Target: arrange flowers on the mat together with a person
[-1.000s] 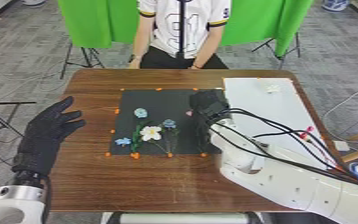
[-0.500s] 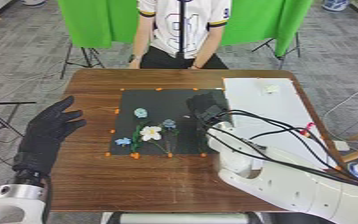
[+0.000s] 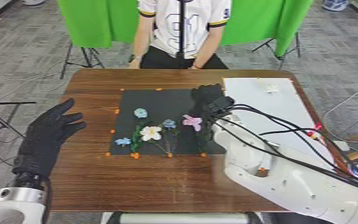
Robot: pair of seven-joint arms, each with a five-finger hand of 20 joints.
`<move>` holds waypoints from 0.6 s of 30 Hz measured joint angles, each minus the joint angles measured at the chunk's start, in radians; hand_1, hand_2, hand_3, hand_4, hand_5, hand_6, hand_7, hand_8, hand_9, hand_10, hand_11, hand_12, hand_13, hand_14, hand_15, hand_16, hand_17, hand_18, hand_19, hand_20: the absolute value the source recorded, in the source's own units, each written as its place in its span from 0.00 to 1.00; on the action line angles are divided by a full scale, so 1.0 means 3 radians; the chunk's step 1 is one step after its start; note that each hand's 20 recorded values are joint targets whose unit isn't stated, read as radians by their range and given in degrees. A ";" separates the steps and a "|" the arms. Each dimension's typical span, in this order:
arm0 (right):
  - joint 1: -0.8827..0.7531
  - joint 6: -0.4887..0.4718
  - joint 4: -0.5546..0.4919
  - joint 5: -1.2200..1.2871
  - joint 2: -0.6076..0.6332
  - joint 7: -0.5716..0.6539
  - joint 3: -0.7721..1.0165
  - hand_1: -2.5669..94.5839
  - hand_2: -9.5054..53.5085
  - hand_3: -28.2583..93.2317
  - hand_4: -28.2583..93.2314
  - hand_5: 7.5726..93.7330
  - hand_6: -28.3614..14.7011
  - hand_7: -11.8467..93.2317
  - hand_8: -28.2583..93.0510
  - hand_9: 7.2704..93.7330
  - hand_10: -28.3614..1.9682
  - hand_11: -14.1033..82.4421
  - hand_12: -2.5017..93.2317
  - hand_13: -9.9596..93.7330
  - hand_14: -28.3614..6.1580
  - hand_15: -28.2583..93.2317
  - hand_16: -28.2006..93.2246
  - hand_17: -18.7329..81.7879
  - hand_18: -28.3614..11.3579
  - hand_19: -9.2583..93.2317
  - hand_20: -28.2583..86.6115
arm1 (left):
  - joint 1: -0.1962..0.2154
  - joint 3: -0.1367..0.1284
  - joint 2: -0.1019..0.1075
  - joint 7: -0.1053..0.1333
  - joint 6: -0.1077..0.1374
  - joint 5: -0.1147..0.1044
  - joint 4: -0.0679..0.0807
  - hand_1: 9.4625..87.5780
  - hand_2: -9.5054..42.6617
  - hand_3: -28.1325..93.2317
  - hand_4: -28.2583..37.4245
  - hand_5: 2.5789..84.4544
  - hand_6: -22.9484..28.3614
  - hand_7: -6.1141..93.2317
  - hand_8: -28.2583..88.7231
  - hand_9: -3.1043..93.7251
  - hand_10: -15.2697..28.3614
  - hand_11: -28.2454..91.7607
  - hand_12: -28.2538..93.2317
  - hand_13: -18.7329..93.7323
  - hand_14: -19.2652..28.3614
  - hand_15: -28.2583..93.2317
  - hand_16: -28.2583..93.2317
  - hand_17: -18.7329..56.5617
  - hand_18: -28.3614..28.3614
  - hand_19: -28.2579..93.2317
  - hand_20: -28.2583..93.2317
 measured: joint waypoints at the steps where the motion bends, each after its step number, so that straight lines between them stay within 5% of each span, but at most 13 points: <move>1: -0.0077 0.0020 -0.0052 0.0074 0.0007 -0.0001 0.0123 0.41 0.00 0.81 0.02 0.59 0.64 0.27 0.13 0.64 0.47 0.40 0.20 0.70 0.51 0.74 0.35 0.52 0.23 0.93 0.25 | 0.0000 0.0000 0.0000 0.0002 0.0000 0.0000 0.0000 0.20 0.28 0.89 0.02 0.38 0.60 0.24 0.14 0.36 0.79 0.53 0.31 0.38 0.94 0.76 0.12 0.14 0.90 0.68 0.30; 11: -0.1233 0.0579 -0.0711 0.1105 0.0069 -0.0225 0.1657 0.32 0.11 0.81 0.04 0.53 0.61 0.26 0.14 0.57 0.38 0.37 0.19 0.64 0.39 0.73 0.33 0.47 0.17 0.86 0.24 | 0.0010 -0.0035 -0.0023 -0.0040 -0.0001 0.0004 0.0001 0.20 0.28 0.89 0.02 0.38 0.59 0.24 0.14 0.35 0.78 0.52 0.31 0.37 0.93 0.75 0.12 0.14 0.90 0.68 0.30; 18: -0.2082 0.1101 -0.0866 0.1905 0.0000 -0.0587 0.2548 0.29 0.16 0.81 0.04 0.50 0.61 0.26 0.14 0.52 0.36 0.35 0.18 0.60 0.33 0.73 0.31 0.43 0.10 0.81 0.25 | 0.0076 -0.0070 -0.0052 -0.0029 0.0000 0.0000 0.0000 0.19 0.28 0.89 0.01 0.38 0.59 0.23 0.14 0.33 0.76 0.50 0.30 0.35 0.91 0.71 0.12 0.14 0.90 0.67 0.29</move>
